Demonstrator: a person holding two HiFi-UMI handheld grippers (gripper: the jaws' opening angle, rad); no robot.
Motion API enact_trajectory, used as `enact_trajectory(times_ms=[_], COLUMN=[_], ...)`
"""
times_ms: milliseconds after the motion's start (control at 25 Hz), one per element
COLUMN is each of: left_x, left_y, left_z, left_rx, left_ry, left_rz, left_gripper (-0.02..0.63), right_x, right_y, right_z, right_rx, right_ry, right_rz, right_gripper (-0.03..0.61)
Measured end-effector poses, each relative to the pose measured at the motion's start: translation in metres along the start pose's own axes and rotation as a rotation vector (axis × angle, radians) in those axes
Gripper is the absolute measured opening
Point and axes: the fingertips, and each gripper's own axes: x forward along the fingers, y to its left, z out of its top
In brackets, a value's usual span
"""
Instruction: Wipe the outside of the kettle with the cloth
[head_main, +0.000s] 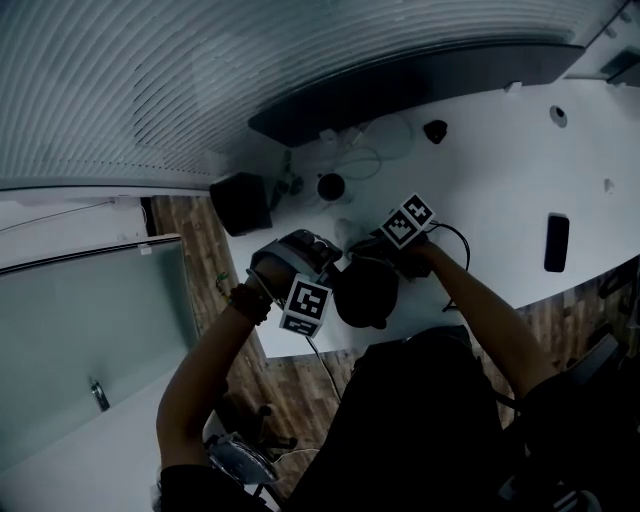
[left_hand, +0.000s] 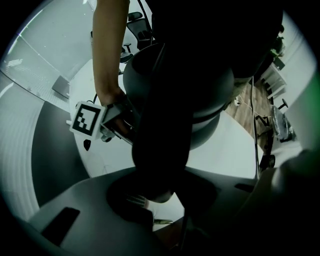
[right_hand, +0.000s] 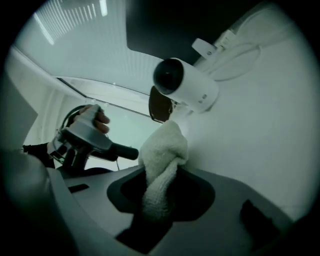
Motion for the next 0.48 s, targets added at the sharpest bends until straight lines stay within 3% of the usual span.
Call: enact_trajectory(times_ms=[80, 200, 280, 360, 440, 480], left_x=[0.001, 0.003, 0.003, 0.001, -0.002, -0.004], left_y=[0.001, 0.001, 0.0, -0.003, -0.014, -0.023], left_z=[0.0, 0.001, 0.001, -0.001, -0.005, -0.007], left_rx=[-0.01, -0.039, -0.068, -0.102, -0.172, -0.225], left_ry=[0.011, 0.03, 0.044, 0.058, 0.065, 0.064], left_rz=[0.011, 0.034, 0.043, 0.046, 0.03, 0.015], left_gripper=[0.132, 0.132, 0.132, 0.132, 0.132, 0.132], right_x=[0.004, 0.003, -0.012, -0.045, -0.086, -0.103], right_y=[-0.013, -0.013, -0.002, 0.02, 0.054, 0.072], right_z=[-0.004, -0.002, 0.011, 0.029, 0.037, 0.032], right_rx=[0.012, -0.055, -0.095, -0.094, -0.089, -0.104], right_ry=[0.026, 0.014, -0.093, -0.278, -0.44, -0.471], right_rz=[-0.049, -0.115, -0.135, -0.126, -0.075, -0.046], right_gripper=[0.115, 0.114, 0.115, 0.114, 0.114, 0.114])
